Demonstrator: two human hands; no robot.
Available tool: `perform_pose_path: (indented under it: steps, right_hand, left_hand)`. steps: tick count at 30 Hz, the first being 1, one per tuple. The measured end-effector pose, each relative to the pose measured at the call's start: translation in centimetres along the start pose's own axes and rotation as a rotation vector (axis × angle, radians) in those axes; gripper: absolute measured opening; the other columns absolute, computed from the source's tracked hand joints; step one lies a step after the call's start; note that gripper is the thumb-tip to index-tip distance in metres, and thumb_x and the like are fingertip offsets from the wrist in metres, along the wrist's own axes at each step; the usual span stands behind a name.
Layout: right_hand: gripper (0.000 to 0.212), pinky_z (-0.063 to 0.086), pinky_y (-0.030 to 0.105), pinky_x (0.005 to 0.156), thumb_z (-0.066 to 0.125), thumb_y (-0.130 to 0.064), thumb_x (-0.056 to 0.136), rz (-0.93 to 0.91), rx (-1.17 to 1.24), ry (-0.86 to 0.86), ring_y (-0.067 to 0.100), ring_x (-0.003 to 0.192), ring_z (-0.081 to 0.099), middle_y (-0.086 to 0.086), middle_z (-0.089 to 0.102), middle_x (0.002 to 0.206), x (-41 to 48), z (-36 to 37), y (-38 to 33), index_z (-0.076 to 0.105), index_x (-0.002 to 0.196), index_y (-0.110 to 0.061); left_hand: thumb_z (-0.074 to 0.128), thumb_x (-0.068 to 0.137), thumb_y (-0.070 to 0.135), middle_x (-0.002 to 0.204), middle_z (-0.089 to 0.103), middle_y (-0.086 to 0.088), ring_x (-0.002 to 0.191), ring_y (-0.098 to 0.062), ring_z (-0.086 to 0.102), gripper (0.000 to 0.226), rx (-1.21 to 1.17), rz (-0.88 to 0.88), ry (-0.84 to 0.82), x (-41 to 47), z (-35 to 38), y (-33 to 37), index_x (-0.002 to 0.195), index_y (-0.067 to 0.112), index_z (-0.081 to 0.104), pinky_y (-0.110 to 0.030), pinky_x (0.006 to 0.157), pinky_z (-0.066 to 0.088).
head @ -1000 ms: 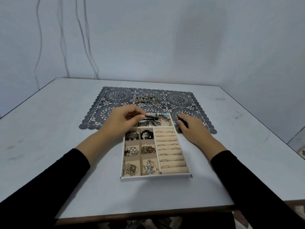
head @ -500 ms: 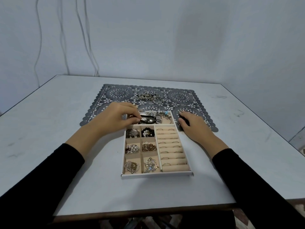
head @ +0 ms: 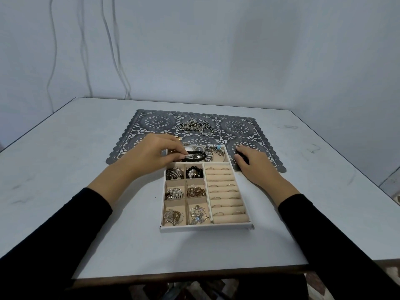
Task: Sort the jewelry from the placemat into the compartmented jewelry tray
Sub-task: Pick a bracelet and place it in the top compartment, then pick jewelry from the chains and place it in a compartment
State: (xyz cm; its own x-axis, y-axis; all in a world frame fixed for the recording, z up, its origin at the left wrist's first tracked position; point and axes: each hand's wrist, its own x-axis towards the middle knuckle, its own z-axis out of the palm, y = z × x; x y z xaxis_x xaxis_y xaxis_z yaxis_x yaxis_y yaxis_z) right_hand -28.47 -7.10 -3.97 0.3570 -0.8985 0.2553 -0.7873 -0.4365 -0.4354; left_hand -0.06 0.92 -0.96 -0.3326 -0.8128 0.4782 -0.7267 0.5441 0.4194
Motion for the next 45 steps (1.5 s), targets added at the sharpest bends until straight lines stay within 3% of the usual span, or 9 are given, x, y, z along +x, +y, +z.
perform_pose_path:
  steps: [4,9,12,17,21,31,45]
  right_hand:
    - [0.032,0.040,0.032,0.091,0.046,-0.024,0.099,-0.010,0.000,0.000,0.026,0.110,0.055,0.012,0.063,0.120,0.0,0.0,-0.1,0.059,0.120,-0.003]
    - [0.030,0.040,0.028,0.084,0.049,-0.024,0.098,-0.006,0.023,0.011,0.024,0.105,0.057,0.009,0.065,0.115,0.1,-0.2,0.1,0.061,0.118,-0.006]
    - [0.030,0.040,0.027,0.088,0.050,-0.025,0.098,0.010,0.040,0.040,0.024,0.109,0.057,0.008,0.066,0.116,0.6,-0.4,0.4,0.062,0.119,-0.009]
    - [0.035,0.034,0.020,0.088,0.052,-0.027,0.097,0.039,0.059,0.125,0.021,0.113,0.056,0.006,0.063,0.124,2.0,-0.8,0.7,0.060,0.127,-0.010]
    - [0.037,0.036,0.023,0.092,0.053,-0.026,0.096,0.036,0.062,0.115,0.021,0.115,0.055,0.006,0.062,0.126,3.6,-0.4,0.9,0.057,0.130,-0.011]
    - [0.039,0.036,0.027,0.103,0.051,-0.025,0.097,-0.056,0.026,-0.008,0.019,0.122,0.052,0.004,0.058,0.132,9.5,1.6,0.2,0.055,0.132,-0.011]
    - [0.030,0.040,0.024,0.092,0.052,-0.029,0.097,-0.161,0.077,-0.019,0.015,0.107,0.057,0.001,0.066,0.117,16.4,3.9,-1.1,0.065,0.119,-0.014]
  left_hand:
    - [0.074,0.083,0.015,0.098,0.070,0.008,0.088,-0.005,0.067,0.016,0.001,0.009,0.008,0.0,0.0,-0.2,0.099,0.015,0.078,-0.021,0.080,0.055]
    - [0.072,0.084,0.019,0.098,0.071,0.005,0.082,-0.002,0.067,0.016,-0.084,-0.039,0.071,0.1,-0.1,-0.4,0.099,0.014,0.077,-0.007,0.069,0.048]
    - [0.070,0.085,0.027,0.095,0.072,0.008,0.088,-0.004,0.067,0.019,-0.033,-0.054,0.154,0.3,-0.2,-0.7,0.100,0.016,0.077,-0.015,0.081,0.051]
    - [0.063,0.094,0.020,0.097,0.069,0.009,0.092,-0.006,0.064,0.018,-0.014,-0.188,0.288,1.0,0.1,-2.5,0.109,0.016,0.071,-0.025,0.085,0.053]
    - [0.054,0.099,0.025,0.113,0.065,0.010,0.104,-0.006,0.057,0.027,0.006,-0.319,0.214,1.9,0.0,-4.6,0.123,0.019,0.064,-0.016,0.086,0.041]
    - [0.051,0.100,0.032,0.138,0.057,0.003,0.128,-0.016,0.051,0.037,0.163,-0.332,-0.051,5.1,1.0,-9.6,0.135,0.023,0.057,-0.030,0.106,0.037]
    - [0.048,0.100,0.039,0.142,0.054,0.007,0.130,-0.012,0.049,0.040,0.183,-0.269,-0.140,10.8,2.7,-12.2,0.138,0.028,0.054,-0.034,0.111,0.037]
